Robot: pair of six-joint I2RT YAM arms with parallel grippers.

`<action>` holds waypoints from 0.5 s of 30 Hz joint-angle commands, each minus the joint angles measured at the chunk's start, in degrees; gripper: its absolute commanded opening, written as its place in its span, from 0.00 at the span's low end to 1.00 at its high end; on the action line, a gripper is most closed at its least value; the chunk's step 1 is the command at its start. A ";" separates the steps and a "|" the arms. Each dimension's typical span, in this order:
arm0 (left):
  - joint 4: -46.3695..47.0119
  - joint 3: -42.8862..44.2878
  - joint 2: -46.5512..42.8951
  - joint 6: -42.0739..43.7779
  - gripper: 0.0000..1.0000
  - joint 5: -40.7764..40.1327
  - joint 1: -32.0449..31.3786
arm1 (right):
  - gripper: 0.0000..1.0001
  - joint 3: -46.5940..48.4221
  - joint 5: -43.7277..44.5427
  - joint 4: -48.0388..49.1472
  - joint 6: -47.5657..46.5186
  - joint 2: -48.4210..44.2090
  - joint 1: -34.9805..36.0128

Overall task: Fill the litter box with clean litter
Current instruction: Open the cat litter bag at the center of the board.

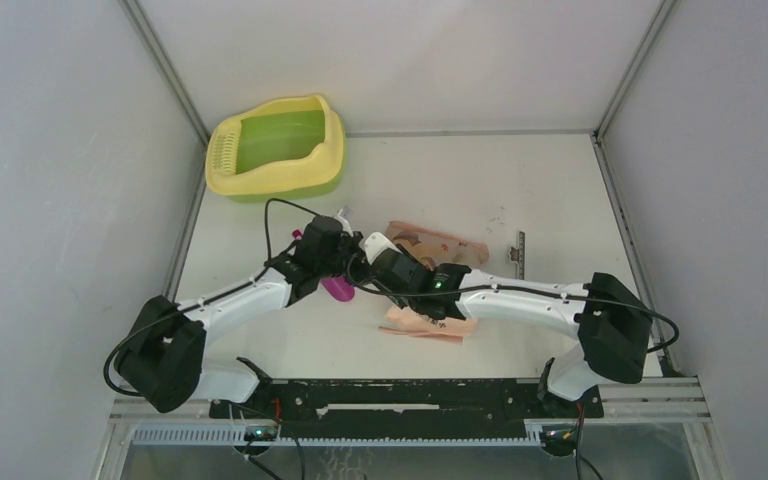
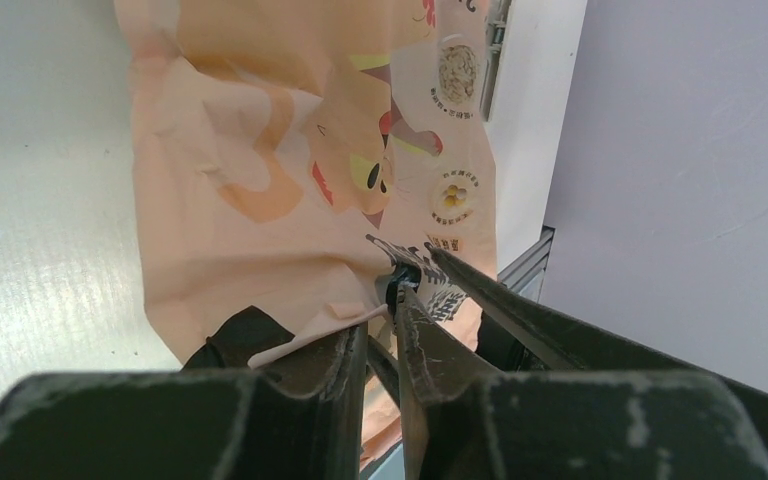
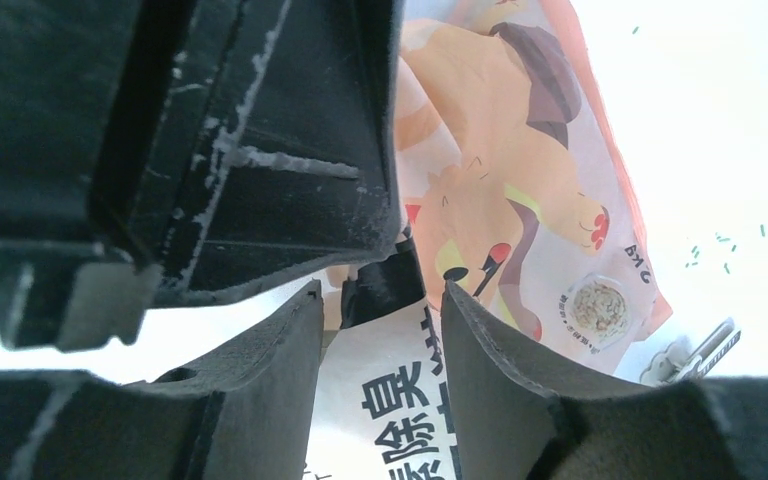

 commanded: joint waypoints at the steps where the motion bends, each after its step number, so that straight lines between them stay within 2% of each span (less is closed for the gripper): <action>1: 3.43 -1.36 -1.19 -0.40 0.20 1.60 -0.06 | 0.54 -0.40 1.38 2.61 0.05 -4.10 -0.97; 15: 4.29 -2.38 -2.31 -1.24 0.20 1.53 -0.22 | 0.48 -0.68 2.11 2.94 -0.21 -2.18 -2.44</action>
